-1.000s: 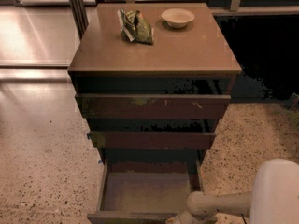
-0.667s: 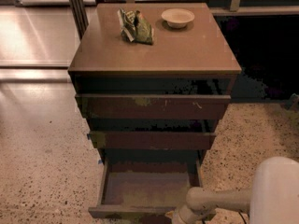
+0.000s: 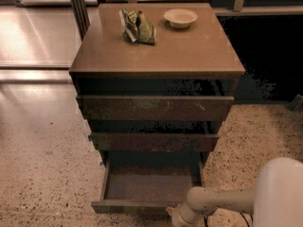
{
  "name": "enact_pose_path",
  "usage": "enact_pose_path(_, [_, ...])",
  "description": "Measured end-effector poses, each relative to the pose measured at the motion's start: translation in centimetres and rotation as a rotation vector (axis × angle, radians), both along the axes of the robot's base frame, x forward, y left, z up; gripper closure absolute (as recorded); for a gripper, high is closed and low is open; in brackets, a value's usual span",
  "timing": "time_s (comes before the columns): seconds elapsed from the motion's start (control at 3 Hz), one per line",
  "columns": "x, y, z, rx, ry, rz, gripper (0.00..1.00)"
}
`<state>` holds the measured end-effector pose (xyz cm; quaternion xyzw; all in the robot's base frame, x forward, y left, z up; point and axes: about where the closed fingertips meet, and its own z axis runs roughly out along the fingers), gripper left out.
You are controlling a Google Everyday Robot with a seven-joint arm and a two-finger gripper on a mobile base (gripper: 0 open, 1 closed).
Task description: Close bottom drawer
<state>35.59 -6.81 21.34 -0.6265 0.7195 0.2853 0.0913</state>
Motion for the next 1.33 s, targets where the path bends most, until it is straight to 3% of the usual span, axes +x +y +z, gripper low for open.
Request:
enact_pose_path(0.67, [4.3,0.1,0.7,0.001,-0.069,-0.010,0.00])
enact_pose_path(1.33, [3.5,1.0,0.1,0.011,-0.046,0.013,0.00])
